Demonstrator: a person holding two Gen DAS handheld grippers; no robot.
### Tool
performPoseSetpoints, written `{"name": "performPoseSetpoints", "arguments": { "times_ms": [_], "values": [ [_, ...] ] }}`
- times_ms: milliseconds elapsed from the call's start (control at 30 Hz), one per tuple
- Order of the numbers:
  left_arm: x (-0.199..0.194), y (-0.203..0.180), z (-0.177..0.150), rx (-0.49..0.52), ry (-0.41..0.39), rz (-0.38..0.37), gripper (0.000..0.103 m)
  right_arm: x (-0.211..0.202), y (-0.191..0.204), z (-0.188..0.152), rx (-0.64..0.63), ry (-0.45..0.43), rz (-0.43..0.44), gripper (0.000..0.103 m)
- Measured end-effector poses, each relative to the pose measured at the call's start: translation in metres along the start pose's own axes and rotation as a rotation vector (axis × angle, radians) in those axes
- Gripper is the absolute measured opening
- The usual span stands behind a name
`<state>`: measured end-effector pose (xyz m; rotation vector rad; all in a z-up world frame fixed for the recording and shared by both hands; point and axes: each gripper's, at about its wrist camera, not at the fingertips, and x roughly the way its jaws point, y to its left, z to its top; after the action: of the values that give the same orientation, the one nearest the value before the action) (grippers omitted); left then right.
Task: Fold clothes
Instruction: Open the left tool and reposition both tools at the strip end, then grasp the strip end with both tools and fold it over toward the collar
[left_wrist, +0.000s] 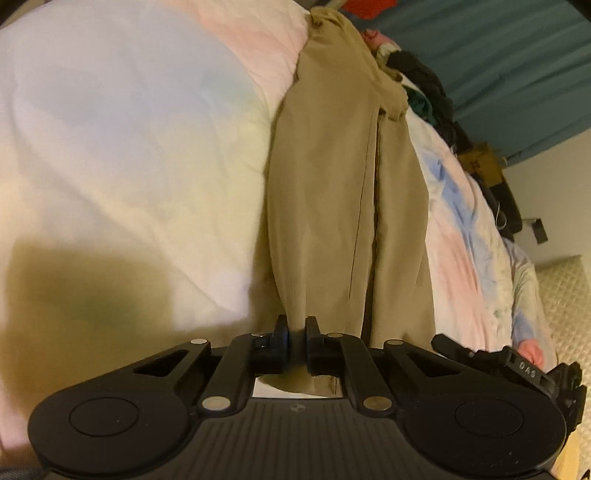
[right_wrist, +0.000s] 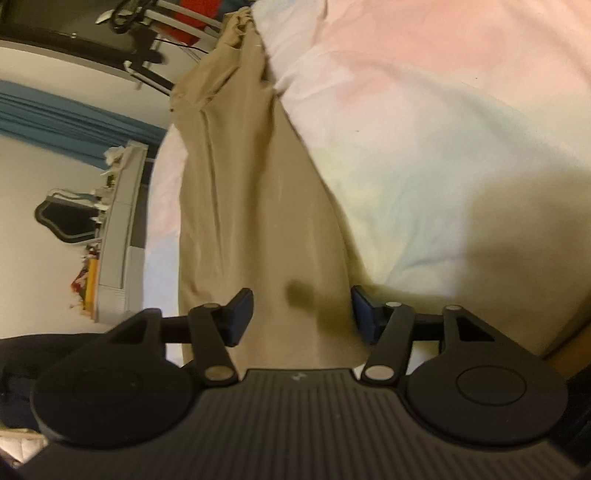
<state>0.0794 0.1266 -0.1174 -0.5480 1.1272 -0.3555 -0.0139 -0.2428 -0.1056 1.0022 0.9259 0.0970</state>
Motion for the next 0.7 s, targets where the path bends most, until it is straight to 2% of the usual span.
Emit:
{"name": "performPoseSetpoints", "arguments": {
  "times_ms": [67, 100, 133, 267, 333, 367, 400, 433, 467, 500, 533, 600, 700],
  "values": [
    [0.002, 0.001, 0.002, -0.018, 0.01, 0.029, 0.012, -0.001, 0.0, -0.002, -0.002, -0.008, -0.033, 0.056],
    [0.005, 0.002, 0.003, -0.029, 0.017, 0.048, 0.021, 0.0, 0.0, -0.002, -0.002, -0.012, -0.056, 0.056],
    [0.007, 0.002, 0.004, -0.04, 0.026, 0.07, 0.035, 0.001, 0.0, -0.003, -0.002, -0.016, -0.078, 0.054],
    [0.016, -0.001, 0.007, -0.033, 0.056, 0.062, 0.045, 0.007, 0.003, -0.007, -0.056, -0.003, -0.135, 0.056],
    [0.018, -0.005, 0.008, -0.02, 0.07, 0.043, 0.042, 0.011, 0.009, -0.01, -0.109, 0.04, -0.136, 0.059],
    [0.019, -0.006, 0.009, -0.014, 0.075, 0.039, 0.037, 0.013, 0.012, -0.013, -0.135, 0.065, -0.132, 0.059],
    [0.019, -0.007, 0.01, -0.012, 0.079, 0.042, 0.016, 0.015, 0.016, -0.015, -0.16, 0.09, -0.127, 0.058],
    [0.019, -0.008, 0.01, -0.009, 0.083, 0.043, 0.013, 0.014, 0.018, -0.015, -0.171, 0.091, -0.128, 0.056],
    [0.018, -0.009, 0.011, -0.007, 0.083, 0.038, 0.012, 0.008, 0.017, -0.015, -0.144, 0.068, -0.094, 0.038],
    [0.015, -0.009, 0.012, -0.006, 0.072, 0.022, 0.011, 0.003, 0.015, -0.014, -0.124, 0.059, -0.074, 0.025],
    [0.012, -0.008, 0.01, -0.008, 0.061, 0.006, 0.01, -0.001, 0.014, -0.013, -0.113, 0.043, -0.07, 0.017],
    [0.001, -0.01, 0.012, -0.014, 0.028, -0.025, 0.009, -0.009, 0.014, -0.012, -0.09, 0.017, -0.03, 0.012],
    [-0.022, -0.012, 0.019, -0.073, -0.033, -0.114, 0.009, -0.028, 0.02, -0.007, -0.074, -0.012, 0.023, 0.011]
  ]
}}
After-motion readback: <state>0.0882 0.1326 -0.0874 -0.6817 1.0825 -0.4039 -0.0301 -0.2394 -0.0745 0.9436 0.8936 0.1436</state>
